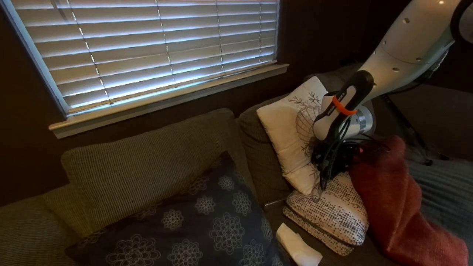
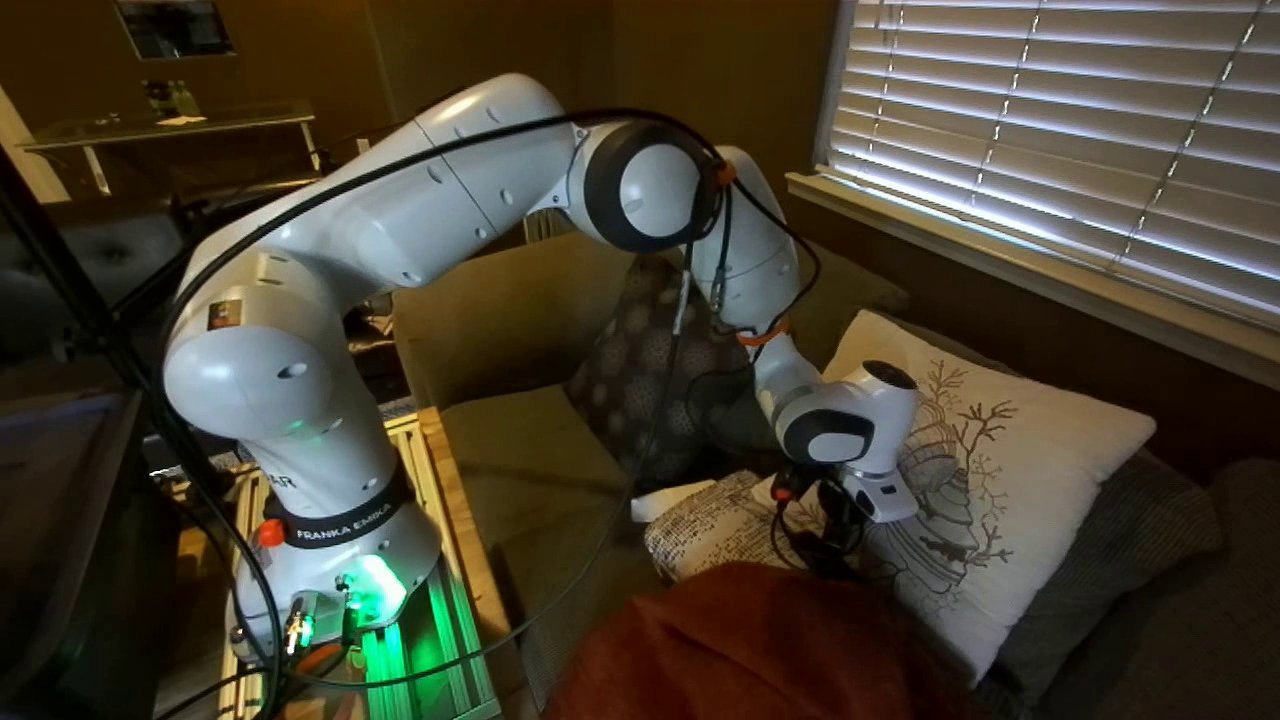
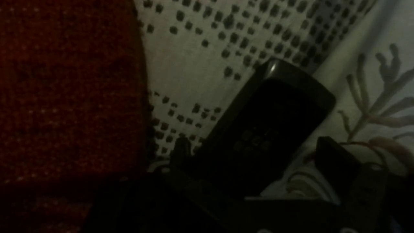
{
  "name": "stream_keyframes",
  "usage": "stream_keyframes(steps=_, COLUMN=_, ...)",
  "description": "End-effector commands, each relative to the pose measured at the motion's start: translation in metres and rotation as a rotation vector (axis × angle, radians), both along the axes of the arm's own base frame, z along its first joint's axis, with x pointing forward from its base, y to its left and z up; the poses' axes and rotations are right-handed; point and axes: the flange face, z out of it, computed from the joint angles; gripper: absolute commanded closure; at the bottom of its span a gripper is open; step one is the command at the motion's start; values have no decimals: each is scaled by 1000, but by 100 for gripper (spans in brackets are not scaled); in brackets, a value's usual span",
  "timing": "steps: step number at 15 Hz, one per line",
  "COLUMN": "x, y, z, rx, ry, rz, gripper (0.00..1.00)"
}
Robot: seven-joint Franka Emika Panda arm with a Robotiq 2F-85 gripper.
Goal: Uncover the remote, then move it
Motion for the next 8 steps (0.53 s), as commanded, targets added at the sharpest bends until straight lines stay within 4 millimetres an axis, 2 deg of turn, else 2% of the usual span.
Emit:
stream_keyframes(steps=1, x=9, y=1, z=-17, rx=-45, ry=62, rz=-16, gripper=0)
stream_keyframes(steps=3, x=11, y=1, z=-19, rx=-44, ry=98, rz=-21, gripper=2)
stream_keyframes(steps=4, x=12, y=1, z=-19, rx=-38, ry=118, rz=-23, gripper=18)
stream_keyframes(steps=8, x=19, y=2, z=-17, rx=-19, ry=151, rz=-46, gripper=46)
